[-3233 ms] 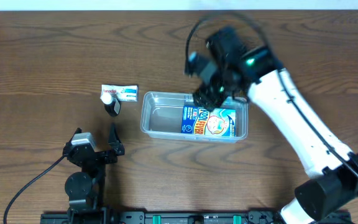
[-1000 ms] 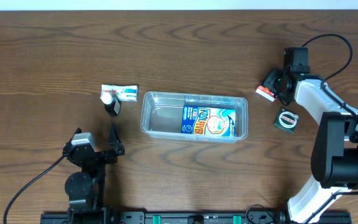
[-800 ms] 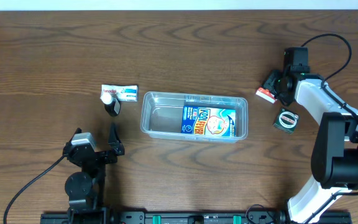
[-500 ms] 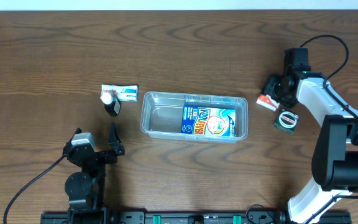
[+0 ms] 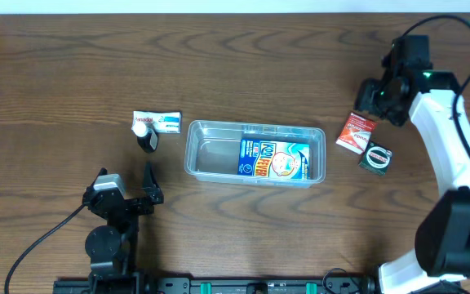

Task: Pack container
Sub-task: 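Lift the red box and carry it toward the container, then lower the red box into the container's left end and release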

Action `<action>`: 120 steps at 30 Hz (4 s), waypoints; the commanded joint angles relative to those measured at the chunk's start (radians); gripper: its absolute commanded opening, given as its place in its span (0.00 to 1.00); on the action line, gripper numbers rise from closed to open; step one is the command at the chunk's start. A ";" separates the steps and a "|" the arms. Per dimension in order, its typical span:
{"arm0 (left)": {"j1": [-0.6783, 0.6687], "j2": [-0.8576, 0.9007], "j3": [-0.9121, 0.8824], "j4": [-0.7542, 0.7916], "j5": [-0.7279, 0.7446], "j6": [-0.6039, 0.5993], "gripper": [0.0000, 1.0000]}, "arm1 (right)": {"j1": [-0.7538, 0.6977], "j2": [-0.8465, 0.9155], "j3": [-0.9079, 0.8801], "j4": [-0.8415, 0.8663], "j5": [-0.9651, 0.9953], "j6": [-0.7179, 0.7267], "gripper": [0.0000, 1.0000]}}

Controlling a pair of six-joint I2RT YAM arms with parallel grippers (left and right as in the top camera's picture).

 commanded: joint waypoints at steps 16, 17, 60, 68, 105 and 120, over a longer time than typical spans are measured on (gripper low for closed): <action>0.004 -0.001 -0.016 -0.037 -0.010 0.002 0.98 | 0.003 0.077 -0.022 -0.019 0.022 0.111 0.89; 0.004 -0.001 -0.016 -0.037 -0.010 0.002 0.98 | 0.003 0.091 -0.022 -0.017 0.023 0.109 0.89; 0.004 -0.001 -0.016 -0.037 -0.010 0.002 0.98 | 0.008 0.243 0.060 -0.064 0.023 -0.100 0.60; 0.004 -0.001 -0.016 -0.037 -0.010 0.002 0.98 | 0.009 0.129 0.204 -0.195 -0.083 -0.122 0.59; 0.004 -0.001 -0.016 -0.037 -0.010 0.002 0.98 | 0.550 -0.107 0.003 -0.088 -0.143 0.063 0.56; 0.004 -0.001 -0.016 -0.037 -0.010 0.002 0.98 | 0.814 -0.106 -0.212 0.434 0.056 0.282 0.57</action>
